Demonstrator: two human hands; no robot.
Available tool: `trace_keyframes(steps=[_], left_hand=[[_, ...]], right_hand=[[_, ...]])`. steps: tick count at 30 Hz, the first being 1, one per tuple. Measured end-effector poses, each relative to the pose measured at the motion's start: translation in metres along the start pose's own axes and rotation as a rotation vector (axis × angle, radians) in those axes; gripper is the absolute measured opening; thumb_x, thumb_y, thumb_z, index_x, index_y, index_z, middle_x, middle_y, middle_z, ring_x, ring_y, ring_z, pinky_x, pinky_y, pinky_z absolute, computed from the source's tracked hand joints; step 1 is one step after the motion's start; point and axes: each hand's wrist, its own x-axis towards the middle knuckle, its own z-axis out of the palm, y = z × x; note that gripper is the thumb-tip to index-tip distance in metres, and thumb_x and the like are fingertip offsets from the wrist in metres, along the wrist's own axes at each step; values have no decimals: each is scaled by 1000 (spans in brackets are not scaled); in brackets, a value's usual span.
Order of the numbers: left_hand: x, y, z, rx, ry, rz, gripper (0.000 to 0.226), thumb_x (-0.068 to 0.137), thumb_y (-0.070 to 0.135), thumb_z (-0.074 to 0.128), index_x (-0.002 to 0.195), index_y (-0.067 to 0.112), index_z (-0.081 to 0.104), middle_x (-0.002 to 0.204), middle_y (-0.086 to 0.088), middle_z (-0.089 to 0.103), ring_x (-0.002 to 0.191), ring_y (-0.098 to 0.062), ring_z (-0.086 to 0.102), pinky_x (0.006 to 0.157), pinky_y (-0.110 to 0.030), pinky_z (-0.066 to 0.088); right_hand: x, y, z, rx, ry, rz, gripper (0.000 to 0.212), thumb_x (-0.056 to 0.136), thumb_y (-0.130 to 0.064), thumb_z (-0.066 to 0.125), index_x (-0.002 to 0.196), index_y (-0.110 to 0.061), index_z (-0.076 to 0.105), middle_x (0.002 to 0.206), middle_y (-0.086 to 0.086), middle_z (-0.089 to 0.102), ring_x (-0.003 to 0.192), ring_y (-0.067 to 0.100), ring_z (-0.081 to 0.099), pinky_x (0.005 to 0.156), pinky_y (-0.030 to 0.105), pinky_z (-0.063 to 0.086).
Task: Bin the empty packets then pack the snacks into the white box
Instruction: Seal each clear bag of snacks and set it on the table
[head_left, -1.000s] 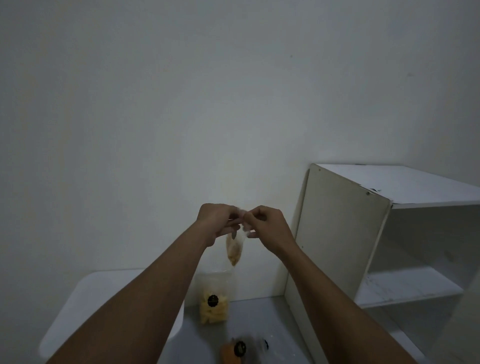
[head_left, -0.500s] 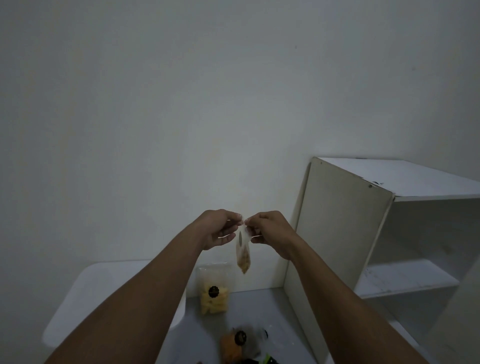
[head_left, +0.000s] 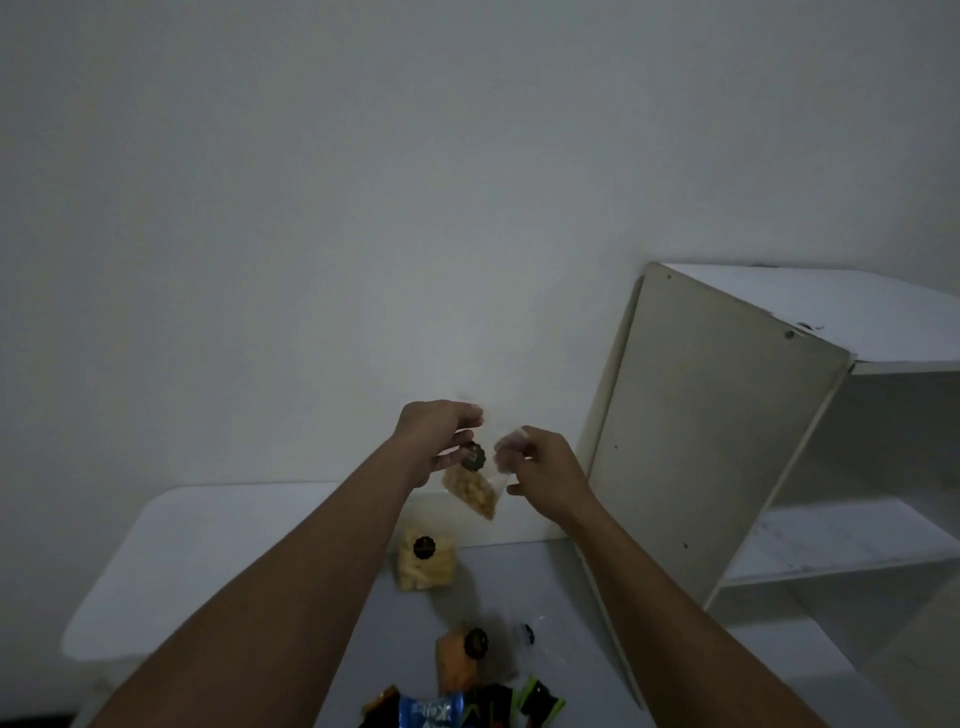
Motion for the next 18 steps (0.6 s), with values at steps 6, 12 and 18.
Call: trace_keyframes(steps=[6,12,18], left_hand=[[39,-78,12,221,96,-18,27,93,28,61,119,19,60,115,-9,61,95,-23,61,79,-35,53],[81,-158,29,321,100,-28,18,92,27,56,86,33,72,113,-5,71,105,-29,65,96,-48,53],[119,-221,55,348,82,-87,31,101,24,45,120,13,67,120,-18,66,112,-40,60,94,-54,49]], right_hand=[[31,53,-3,76,39,85,22,92,-1,53,82,-15,67,84,12,70,78,20,64,66,42,57],[57,122,7,101,77,214,7,92,-16,65,92,-12,71,92,1,70,85,22,69,82,48,59],[75,202,28,-105,79,223,10,94,-18,59,92,-14,67,90,-5,66,88,15,62,76,28,48]])
